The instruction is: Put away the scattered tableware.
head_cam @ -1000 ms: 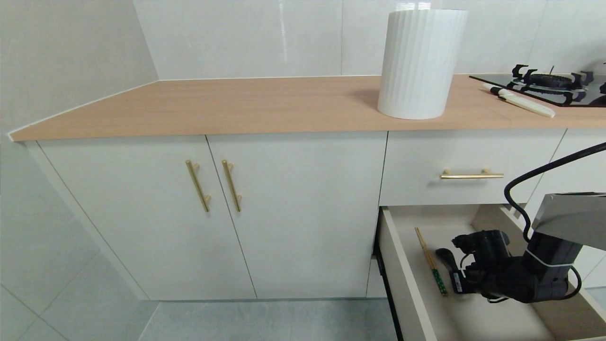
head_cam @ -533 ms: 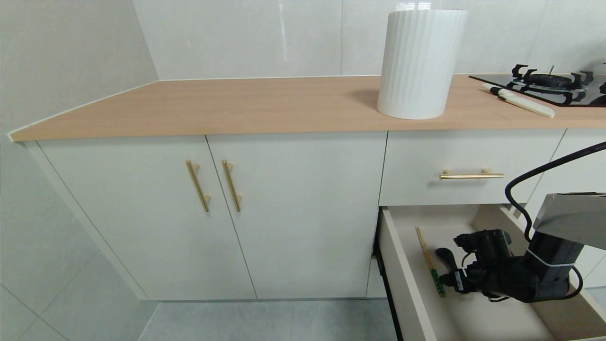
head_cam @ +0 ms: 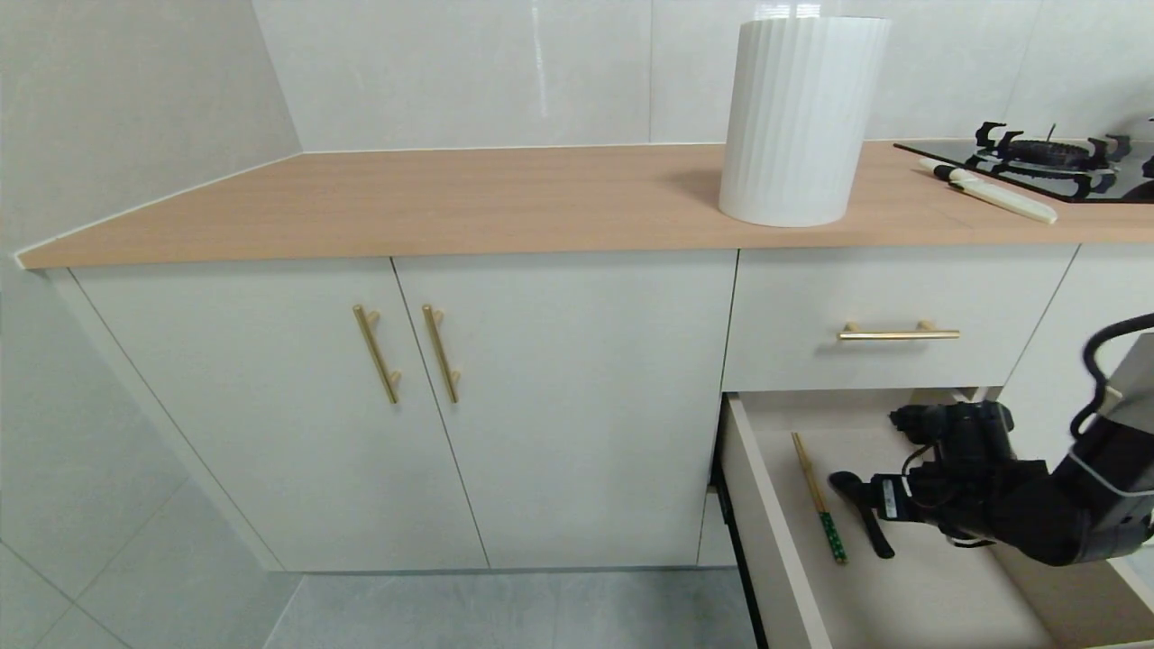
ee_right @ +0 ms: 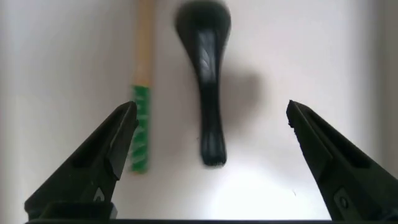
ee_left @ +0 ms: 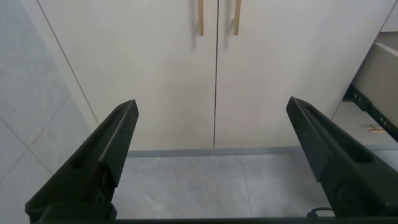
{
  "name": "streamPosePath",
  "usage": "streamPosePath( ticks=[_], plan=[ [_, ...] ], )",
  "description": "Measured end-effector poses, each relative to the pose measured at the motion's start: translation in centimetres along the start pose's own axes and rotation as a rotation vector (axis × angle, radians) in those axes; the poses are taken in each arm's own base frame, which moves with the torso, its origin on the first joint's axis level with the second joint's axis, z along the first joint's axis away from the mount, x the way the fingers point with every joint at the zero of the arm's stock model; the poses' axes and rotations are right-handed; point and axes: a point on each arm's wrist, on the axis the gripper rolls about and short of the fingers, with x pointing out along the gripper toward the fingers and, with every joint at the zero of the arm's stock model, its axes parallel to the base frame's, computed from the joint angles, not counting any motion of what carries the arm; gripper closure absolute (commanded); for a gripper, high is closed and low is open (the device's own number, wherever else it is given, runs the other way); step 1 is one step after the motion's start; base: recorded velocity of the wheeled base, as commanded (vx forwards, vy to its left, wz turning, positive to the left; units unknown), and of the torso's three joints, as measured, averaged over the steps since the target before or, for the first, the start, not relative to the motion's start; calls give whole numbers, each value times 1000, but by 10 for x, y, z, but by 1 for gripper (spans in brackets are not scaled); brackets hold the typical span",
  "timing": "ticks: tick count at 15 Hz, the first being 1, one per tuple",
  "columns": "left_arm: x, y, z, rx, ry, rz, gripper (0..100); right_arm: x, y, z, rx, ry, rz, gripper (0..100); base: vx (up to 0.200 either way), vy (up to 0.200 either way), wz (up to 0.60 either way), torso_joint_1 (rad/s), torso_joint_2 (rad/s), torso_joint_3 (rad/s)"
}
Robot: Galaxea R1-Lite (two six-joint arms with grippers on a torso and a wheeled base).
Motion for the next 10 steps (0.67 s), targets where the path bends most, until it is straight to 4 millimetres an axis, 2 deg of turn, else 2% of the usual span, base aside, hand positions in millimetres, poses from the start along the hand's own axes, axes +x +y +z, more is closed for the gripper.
streamPosePath(
  ticks=[6, 8, 10],
  plan=[
    [0, 0, 0, 0, 0, 0, 0, -111, 6, 18, 10, -130, 36, 0, 0, 0, 0, 0, 0, 0],
    [0, 0, 0, 0, 0, 0, 0, -143, 4, 11, 11, -76, 62, 0, 0, 0, 0, 0, 0, 0],
    [0, 0, 0, 0, 0, 0, 0, -174, 2, -5, -18, 59, 102, 0, 0, 0, 0, 0, 0, 0]
  ],
)
